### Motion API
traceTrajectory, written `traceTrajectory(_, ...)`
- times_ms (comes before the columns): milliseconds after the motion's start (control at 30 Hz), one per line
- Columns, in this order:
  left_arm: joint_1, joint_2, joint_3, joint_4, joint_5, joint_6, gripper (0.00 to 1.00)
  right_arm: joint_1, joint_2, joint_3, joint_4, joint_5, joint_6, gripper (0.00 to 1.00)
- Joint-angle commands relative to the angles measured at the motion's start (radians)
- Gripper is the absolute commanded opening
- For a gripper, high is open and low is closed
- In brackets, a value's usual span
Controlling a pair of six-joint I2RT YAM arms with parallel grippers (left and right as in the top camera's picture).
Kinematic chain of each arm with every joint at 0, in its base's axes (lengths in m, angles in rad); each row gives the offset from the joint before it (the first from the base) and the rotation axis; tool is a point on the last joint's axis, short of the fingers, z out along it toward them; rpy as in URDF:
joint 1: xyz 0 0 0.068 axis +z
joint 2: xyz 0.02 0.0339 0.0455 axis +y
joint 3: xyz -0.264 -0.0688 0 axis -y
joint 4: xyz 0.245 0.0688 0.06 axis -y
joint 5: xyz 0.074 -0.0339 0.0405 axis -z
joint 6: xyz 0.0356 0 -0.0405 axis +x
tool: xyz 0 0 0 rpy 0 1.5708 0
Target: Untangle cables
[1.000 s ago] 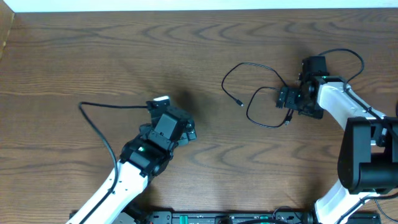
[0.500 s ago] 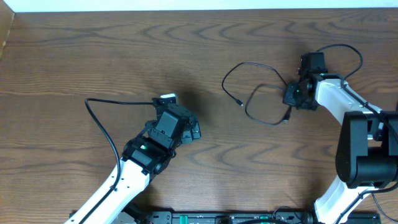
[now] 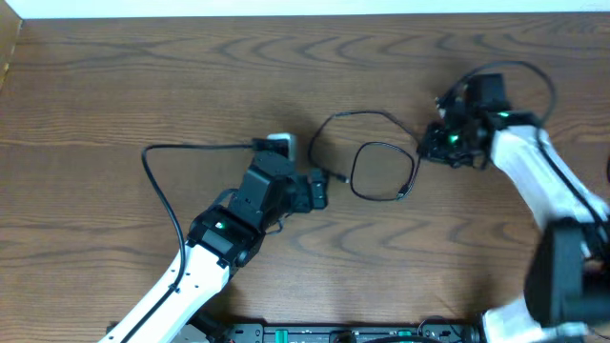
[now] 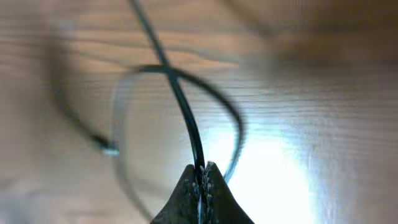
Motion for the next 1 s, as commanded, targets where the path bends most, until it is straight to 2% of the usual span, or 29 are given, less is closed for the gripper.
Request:
traceTrajectory(0,0.001,0.002,0.007,0.065,0.161,0.113,0.98,-0.013,-0.166,0.031,-0.040,-0.053,-0.058,0.01)
traceTrajectory(167,0.001,0.021,0.007,0.181,0.300,0.153,0.98,-0.018,-0.321,0.031,-0.112,-0.053,-0.062,0.01)
traceTrajectory(400,0.001,0.160,0.007,0.407,0.505,0.158,0.98,-0.018,-0.391,0.031,-0.143,-0.116,-0.086,0.01)
traceTrajectory(567,0.001,0.315,0.007,0.600,0.759,0.323,0.98,-0.018,-0.393,0.031,-0.160,-0.180,-0.101,0.01)
traceTrajectory(633,0.001,0.367,0.007,0.652,0.811,0.380,0.98,-0.018,-0.393,0.031,-0.176,-0.216,-0.119,0.01)
traceTrajectory(733,0.004,0.444,0.007,0.743,0.806,0.415,0.98,-0.018,-0.393,0.031,-0.227,-0.290,-0.173,0.01)
traceTrajectory(967,0.040,0.496,0.007,0.827,0.628,0.418,0.98,-0.018,-0.393,0.031,-0.336,-0.367,-0.245,0.01)
